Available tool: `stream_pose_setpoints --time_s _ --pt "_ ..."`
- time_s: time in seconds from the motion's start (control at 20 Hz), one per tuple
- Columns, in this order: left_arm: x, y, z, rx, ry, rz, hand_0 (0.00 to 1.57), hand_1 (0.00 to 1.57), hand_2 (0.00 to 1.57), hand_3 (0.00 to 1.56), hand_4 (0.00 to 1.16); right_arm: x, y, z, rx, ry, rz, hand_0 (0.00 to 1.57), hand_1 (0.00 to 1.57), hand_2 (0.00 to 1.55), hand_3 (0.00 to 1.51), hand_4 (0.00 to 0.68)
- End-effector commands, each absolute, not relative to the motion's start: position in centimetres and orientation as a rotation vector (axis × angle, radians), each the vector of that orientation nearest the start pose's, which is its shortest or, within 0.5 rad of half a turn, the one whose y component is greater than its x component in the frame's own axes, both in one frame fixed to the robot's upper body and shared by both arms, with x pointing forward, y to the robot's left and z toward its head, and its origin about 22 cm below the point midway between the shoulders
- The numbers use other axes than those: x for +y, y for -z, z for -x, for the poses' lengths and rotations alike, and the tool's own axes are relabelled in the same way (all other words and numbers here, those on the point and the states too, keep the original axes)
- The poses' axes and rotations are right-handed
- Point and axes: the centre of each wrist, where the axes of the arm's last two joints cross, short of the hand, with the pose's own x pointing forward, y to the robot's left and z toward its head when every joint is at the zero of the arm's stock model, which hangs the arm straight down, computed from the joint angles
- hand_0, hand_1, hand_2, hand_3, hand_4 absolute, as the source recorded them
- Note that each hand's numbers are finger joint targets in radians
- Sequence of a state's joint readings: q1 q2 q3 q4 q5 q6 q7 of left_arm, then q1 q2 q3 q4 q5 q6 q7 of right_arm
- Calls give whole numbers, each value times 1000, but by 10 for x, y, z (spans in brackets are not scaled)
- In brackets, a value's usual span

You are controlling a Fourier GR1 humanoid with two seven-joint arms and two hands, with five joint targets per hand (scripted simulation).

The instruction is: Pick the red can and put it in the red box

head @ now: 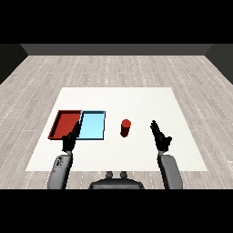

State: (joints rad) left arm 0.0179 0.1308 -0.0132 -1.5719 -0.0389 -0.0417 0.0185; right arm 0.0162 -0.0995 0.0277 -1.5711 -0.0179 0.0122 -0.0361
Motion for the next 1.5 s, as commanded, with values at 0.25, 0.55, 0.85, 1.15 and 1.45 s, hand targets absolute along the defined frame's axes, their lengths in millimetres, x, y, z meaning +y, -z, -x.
stream_pose_setpoints --time_s 0.25,0.55,0.85,1.15,1.45 --pt "243 -4 -260 -1551 73 -62 0 0 0 0 0 -299 6 -272 -1572 -55 78 0 0 0 0 0" --pt "229 -24 -258 -2019 6 16 0 0 0 0 0 -287 -9 -264 -1912 -29 -25 0 0 0 0 0" --pt "256 6 -242 -2014 11 -18 0 0 0 0 0 -279 6 -256 -1920 -54 -1 0 0 0 0 0" --pt "249 -14 -250 -2013 0 18 0 0 0 0 0 -272 4 -269 -1878 -37 -65 0 0 0 0 0" --pt "235 8 -242 -2014 -10 46 0 0 0 0 0 -262 9 -288 -1879 -17 -82 0 0 0 0 0"
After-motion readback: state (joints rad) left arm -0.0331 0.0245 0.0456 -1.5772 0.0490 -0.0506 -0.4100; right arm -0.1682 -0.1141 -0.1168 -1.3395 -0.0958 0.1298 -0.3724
